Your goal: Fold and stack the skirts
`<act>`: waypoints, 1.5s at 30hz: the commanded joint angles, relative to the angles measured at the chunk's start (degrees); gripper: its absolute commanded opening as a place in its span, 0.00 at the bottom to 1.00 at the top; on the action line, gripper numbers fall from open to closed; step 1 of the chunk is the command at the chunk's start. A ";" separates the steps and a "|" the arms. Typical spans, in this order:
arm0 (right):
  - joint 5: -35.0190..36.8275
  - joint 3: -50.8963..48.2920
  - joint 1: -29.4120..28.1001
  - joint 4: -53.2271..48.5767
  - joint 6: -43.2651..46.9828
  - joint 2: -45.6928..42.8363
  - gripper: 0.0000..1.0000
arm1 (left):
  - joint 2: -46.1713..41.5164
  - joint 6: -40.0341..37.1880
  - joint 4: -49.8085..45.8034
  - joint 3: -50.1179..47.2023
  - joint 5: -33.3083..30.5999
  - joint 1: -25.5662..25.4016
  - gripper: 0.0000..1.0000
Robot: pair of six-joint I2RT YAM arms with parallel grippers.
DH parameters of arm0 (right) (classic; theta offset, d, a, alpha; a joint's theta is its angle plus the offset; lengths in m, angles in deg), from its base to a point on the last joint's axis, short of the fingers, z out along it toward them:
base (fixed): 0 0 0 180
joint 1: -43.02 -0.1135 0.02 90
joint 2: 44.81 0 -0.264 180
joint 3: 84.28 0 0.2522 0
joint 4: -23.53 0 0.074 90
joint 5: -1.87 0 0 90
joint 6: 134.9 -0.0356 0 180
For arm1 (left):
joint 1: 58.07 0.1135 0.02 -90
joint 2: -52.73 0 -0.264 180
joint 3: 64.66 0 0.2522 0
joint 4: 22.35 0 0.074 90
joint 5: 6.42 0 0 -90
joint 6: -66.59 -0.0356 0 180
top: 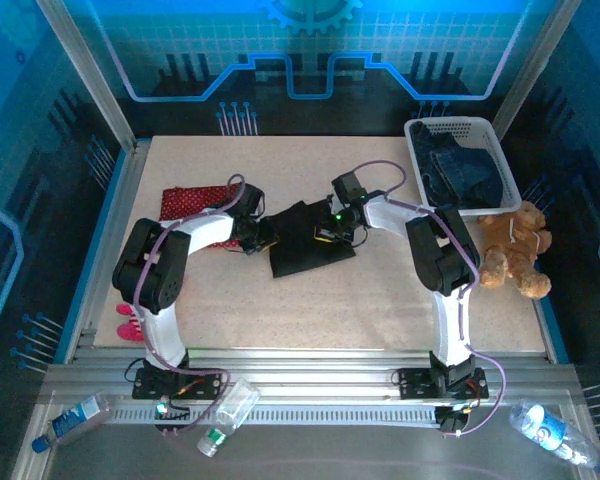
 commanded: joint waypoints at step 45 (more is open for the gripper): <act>2.17 -4.12 10.12 -4.26 -0.68 -20.01 1.00 | -0.89 -61.81 -32.24 30.41 0.03 28.41 0.00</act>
